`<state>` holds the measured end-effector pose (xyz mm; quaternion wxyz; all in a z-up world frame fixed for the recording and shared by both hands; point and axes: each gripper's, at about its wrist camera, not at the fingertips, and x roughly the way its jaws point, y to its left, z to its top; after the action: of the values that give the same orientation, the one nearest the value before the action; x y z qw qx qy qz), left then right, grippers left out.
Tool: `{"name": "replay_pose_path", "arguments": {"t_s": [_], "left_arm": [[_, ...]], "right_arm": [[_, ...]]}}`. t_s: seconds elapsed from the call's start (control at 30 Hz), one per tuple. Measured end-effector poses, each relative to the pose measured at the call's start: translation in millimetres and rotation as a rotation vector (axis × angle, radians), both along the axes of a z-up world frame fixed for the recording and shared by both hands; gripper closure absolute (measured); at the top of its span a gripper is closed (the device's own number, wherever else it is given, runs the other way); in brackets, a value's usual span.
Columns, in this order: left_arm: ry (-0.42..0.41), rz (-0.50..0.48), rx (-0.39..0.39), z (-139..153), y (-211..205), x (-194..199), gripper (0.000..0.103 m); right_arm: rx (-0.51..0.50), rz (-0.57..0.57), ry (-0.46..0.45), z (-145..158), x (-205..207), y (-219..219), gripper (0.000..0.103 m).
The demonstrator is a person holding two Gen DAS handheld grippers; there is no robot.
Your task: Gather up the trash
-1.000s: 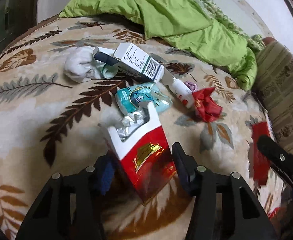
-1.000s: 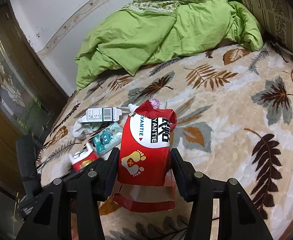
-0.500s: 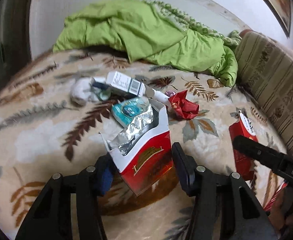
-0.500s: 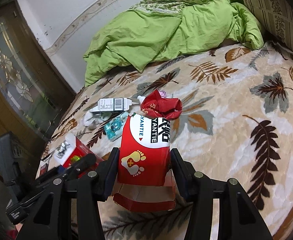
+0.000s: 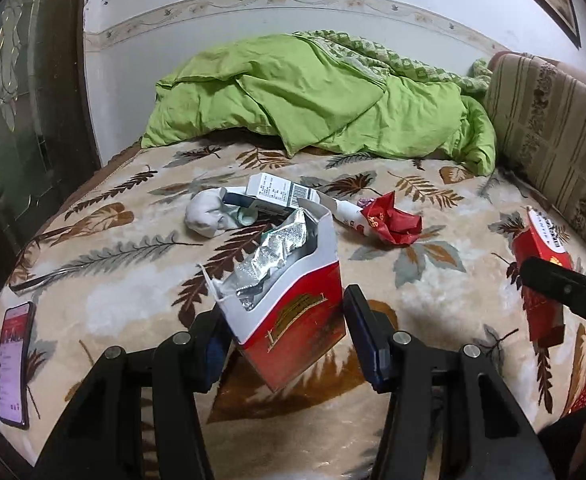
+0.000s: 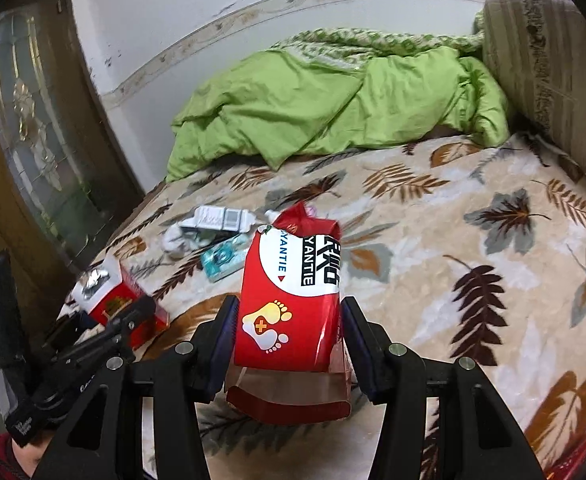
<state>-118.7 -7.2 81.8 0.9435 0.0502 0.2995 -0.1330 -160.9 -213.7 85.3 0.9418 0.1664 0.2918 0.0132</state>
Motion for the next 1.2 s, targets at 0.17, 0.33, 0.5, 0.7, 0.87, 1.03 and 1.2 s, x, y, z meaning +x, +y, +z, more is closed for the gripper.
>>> {"name": "replay_pose_path", "arguments": {"t_s": [0.17,0.33,0.5,0.7,0.87,1.03,1.2], "left_arm": [[-0.016,-0.012,0.016,-1,-4,-3,0.050],[-0.011,-0.016,0.018,-2,-5,-2,0.050],[-0.007,-0.016,0.017,-2,-6,-2,0.050],[0.002,-0.025,0.013,-6,-11,-1,0.050],[0.001,-0.025,0.014,-5,-9,0,0.050],[0.000,-0.027,0.015,-5,-9,0,0.050],[0.001,-0.027,0.014,-5,-10,0,0.050]], "right_arm": [[-0.032,-0.007,0.019,-2,6,4,0.048],[-0.075,0.014,0.024,-3,7,15,0.048],[-0.062,0.013,0.034,-5,10,14,0.048],[-0.058,0.019,0.040,-6,12,15,0.048],[-0.051,0.021,0.041,-6,13,14,0.048],[-0.047,0.020,0.039,-6,12,14,0.048],[-0.046,0.020,0.037,-6,12,14,0.048]]}}
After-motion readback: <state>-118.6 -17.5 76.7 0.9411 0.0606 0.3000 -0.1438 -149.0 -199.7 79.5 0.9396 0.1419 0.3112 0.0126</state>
